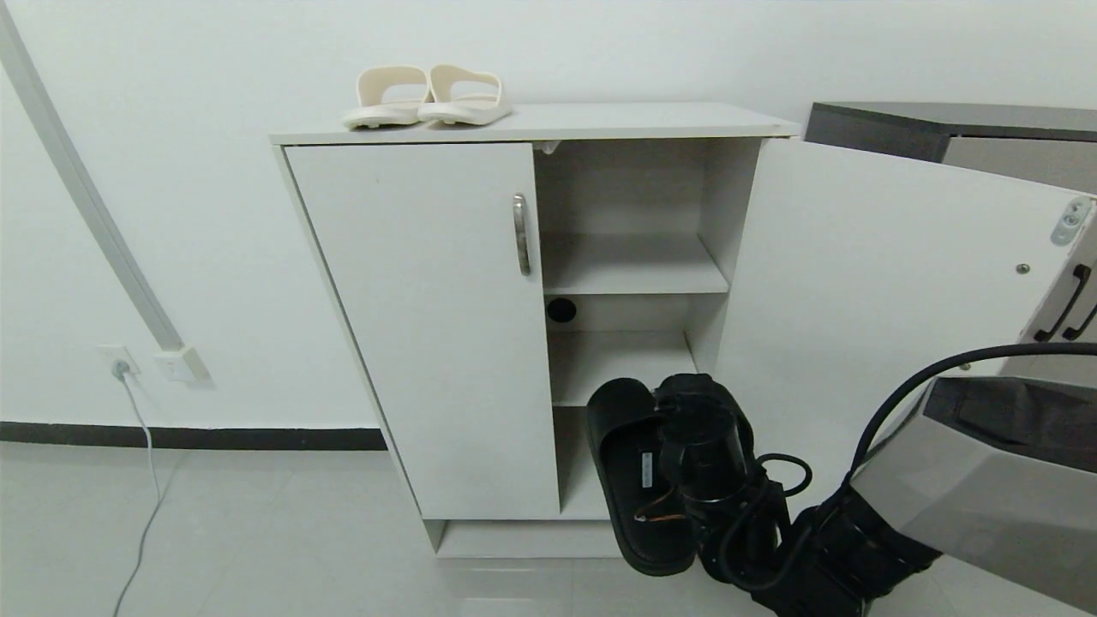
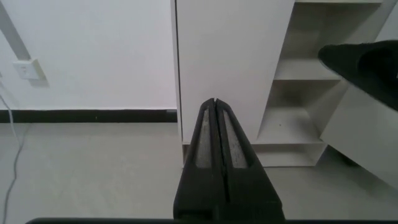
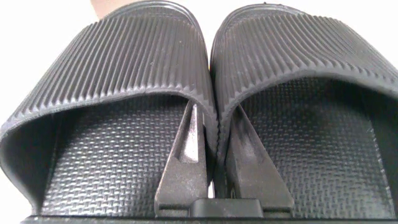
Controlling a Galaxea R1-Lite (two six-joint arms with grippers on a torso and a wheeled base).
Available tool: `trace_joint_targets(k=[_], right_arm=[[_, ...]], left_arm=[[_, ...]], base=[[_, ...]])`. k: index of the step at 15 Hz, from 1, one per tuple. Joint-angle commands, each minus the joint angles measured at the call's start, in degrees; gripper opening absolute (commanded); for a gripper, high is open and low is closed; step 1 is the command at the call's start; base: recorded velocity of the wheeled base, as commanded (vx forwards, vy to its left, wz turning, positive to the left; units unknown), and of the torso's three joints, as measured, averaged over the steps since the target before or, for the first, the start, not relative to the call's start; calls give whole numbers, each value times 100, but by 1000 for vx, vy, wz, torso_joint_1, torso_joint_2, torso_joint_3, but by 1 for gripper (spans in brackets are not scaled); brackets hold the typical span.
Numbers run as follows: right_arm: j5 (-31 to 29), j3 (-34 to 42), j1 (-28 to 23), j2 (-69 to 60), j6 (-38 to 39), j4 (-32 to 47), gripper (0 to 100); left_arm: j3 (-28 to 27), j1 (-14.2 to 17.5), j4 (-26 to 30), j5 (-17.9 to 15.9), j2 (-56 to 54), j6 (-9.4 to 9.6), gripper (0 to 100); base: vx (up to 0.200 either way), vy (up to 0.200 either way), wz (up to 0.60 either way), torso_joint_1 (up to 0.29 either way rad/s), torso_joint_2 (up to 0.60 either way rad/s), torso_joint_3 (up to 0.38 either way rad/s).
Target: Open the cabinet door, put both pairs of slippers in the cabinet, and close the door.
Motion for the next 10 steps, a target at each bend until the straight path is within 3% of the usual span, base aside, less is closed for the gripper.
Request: trace_joint_targets(k=[1,7,10], right_arm=[[6,-6,84,-7,2,-7,0],[41,-357,172,231,-16,2,0],[41,-1140,155,776,-16,28,0]], left_arm=[[0,-7,1,4,11,-2,0],[0,-7,1,4,11,7,0],[0,-7,1,4,11,7,0]], base=[[0,0,0,0,0,0],[0,0,0,0,0,0],[0,0,0,0,0,0]])
